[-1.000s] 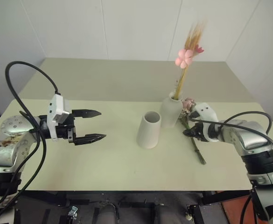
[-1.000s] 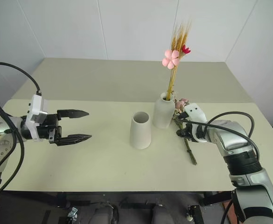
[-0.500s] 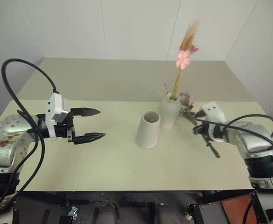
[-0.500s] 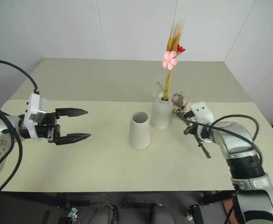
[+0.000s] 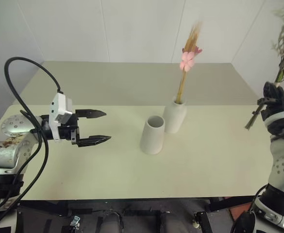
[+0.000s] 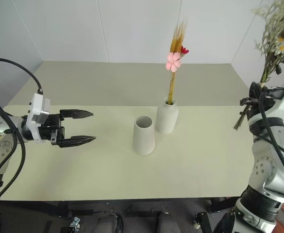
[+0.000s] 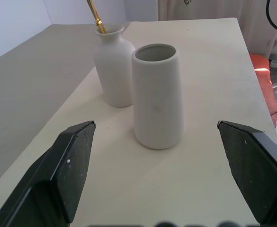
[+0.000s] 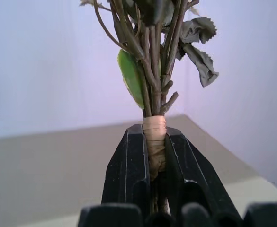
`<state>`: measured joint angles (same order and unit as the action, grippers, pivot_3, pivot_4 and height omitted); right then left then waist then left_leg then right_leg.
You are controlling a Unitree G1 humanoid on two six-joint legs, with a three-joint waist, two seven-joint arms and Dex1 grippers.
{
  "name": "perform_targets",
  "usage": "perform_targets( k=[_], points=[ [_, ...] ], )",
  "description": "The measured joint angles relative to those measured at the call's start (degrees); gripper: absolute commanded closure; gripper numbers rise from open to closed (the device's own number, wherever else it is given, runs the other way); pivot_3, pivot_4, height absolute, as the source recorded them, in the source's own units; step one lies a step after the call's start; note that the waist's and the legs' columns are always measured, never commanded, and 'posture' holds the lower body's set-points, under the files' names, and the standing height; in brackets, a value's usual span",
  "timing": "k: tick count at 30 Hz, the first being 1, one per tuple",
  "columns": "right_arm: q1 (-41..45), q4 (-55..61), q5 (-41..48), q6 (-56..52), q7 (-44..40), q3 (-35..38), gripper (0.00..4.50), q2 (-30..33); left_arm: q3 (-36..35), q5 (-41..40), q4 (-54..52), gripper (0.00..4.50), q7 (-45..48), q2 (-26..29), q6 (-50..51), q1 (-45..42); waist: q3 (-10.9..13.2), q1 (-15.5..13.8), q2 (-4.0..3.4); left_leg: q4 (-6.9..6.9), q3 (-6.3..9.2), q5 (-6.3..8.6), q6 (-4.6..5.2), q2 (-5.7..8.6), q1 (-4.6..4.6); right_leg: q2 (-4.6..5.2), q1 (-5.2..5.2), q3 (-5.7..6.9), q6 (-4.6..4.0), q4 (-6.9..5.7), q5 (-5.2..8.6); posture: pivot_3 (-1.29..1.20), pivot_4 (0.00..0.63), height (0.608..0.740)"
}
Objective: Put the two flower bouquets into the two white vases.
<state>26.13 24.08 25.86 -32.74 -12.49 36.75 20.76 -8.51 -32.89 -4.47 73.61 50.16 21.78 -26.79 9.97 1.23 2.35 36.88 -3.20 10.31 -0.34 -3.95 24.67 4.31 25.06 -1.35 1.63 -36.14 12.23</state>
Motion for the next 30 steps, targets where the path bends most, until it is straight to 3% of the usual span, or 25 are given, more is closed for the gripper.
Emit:
perform_targets(
  k=[4,13,30],
  points=[
    [0.9,5.5,9.1,3.0,-1.4,-3.6,4.28,-5.6,0.4,0.4,0.9,0.00,0.6,0.0,-0.3,-0.4,0.0,0.4,-0.01,0.02,0.00,0.00,0.00,-0.01,-0.09,0.00,-0.05,-0.01,0.00,-0.05,0.00,0.00,0.150,0.740],
    [9.9,4.4,10.2,9.9,-1.7,-21.6,4.28,-16.0,0.5,0.8,0.7,0.00,1.1,0.2,-0.1,-0.3,0.0,0.9,-0.03,0.01,0.01,0.00,0.00,-0.01,-0.02,0.00,0.00,0.00,-0.17,-0.06,-0.08,0.00,0.150,0.740],
    [3.2,-3.0,6.0,18.2,-8.0,-34.4,4.28,-19.0,-1.9,-0.6,-2.9,0.00,-0.8,1.6,2.2,2.9,0.0,0.5,-0.02,0.01,0.00,0.00,0.00,-0.02,-0.04,0.01,0.00,0.03,-0.18,-0.07,-0.08,0.00,0.150,0.740]
  ],
)
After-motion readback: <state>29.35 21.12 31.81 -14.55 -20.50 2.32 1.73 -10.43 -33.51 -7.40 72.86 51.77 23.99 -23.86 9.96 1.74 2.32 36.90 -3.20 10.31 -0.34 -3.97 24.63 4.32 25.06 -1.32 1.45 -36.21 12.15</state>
